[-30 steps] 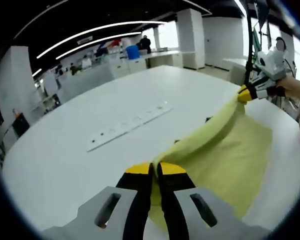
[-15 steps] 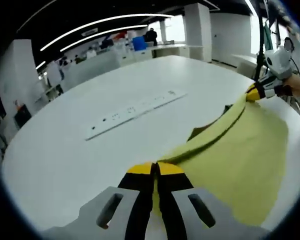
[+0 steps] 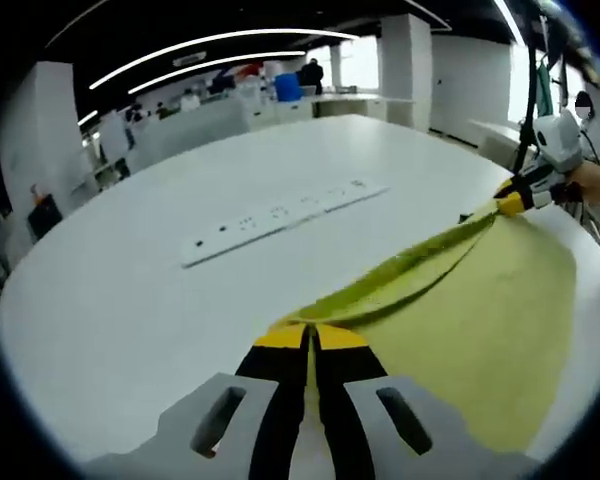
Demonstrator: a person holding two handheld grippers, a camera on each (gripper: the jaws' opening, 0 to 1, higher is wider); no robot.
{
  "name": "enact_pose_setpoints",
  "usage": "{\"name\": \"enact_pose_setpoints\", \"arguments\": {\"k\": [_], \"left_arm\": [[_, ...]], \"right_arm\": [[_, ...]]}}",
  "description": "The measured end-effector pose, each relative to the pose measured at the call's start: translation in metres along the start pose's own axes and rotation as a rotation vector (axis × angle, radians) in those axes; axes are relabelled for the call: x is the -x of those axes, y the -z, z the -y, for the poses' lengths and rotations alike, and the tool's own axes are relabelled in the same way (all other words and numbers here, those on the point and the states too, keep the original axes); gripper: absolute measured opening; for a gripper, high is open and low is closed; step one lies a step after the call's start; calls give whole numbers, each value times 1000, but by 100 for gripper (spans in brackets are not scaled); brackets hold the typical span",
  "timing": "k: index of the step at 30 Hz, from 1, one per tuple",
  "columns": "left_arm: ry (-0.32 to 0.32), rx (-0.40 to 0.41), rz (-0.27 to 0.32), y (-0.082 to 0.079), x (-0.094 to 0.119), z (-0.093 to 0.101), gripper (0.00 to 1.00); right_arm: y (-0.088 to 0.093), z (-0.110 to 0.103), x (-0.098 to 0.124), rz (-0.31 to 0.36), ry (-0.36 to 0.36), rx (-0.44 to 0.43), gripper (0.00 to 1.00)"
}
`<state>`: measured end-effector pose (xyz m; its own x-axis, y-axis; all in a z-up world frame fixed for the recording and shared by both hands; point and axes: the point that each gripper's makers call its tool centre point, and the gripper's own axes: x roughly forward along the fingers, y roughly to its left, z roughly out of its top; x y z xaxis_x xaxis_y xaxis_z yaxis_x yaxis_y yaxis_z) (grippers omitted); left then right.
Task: Fold the garment on the visible template until the final outline fits inside the template.
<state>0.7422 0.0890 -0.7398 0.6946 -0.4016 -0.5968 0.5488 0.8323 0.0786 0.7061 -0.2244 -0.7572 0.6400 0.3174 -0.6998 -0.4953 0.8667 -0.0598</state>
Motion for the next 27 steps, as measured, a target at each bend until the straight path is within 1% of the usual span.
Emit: {"name": "enact_pose_setpoints", "arguments": {"k": [3, 4, 6, 8, 9, 11, 12, 13, 14, 16, 17, 18, 19, 20, 21, 22, 23, 25, 27], "left_arm": [[-4, -18, 4, 1, -1, -3, 12], [-4, -10, -2, 3, -2, -5, 16], [-4, 9, -13, 8, -5, -7, 20], [-5, 22, -23, 12, -7, -8, 22], [-9, 26, -28, 13, -8, -8, 23], [-15, 22, -35, 16, -10, -9, 24], [-21, 27, -36, 16, -11, -10, 24], [-26, 36, -34, 16, -11, -11, 23], [-34, 51, -36, 17, -12, -13, 23], [-51, 64, -27, 15, -11, -16, 25], [-65, 72, -23, 15, -11, -18, 25], [-83, 84, -23, 14, -11, -22, 24], [-90, 89, -25, 15, -10, -24, 23], [-100, 106, -19, 14, -10, -27, 22], [-102, 114, -12, 13, -10, -28, 23], [-99, 122, -6, 13, -10, -28, 24], [-94, 136, -5, 13, -10, -27, 24], [-93, 140, -6, 14, -10, -26, 24], [-92, 137, -7, 15, -9, -26, 25]], "right_arm": [[1, 1, 2, -7, -9, 38, 22], [2, 2, 3, -11, -7, 50, 23], [3, 2, 4, -18, -7, 67, 25], [5, 6, 3, -32, 8, 104, 23], [6, 7, 2, -34, 13, 105, 22], [4, 11, -1, -21, 16, 72, 21], [0, 14, -2, 7, 34, 25, 20], [-1, 16, -3, 14, 40, -2, 18], [-1, 20, -4, 20, 52, -46, 16], [-4, 25, -5, 42, 70, -88, 13], [-5, 30, -6, 56, 96, -143, 11], [-5, 32, -7, 56, 99, -147, 9], [-5, 38, -7, 57, 129, -178, 6], [-4, 40, -9, 55, 136, -179, 6], [-4, 41, -10, 55, 138, -179, 5], [-1, 43, -10, 48, 151, -205, 5], [-1, 44, -11, 49, 151, -211, 5], [-1, 44, -10, 51, 153, -227, 6], [-2, 42, -9, 51, 151, -222, 6]]}}
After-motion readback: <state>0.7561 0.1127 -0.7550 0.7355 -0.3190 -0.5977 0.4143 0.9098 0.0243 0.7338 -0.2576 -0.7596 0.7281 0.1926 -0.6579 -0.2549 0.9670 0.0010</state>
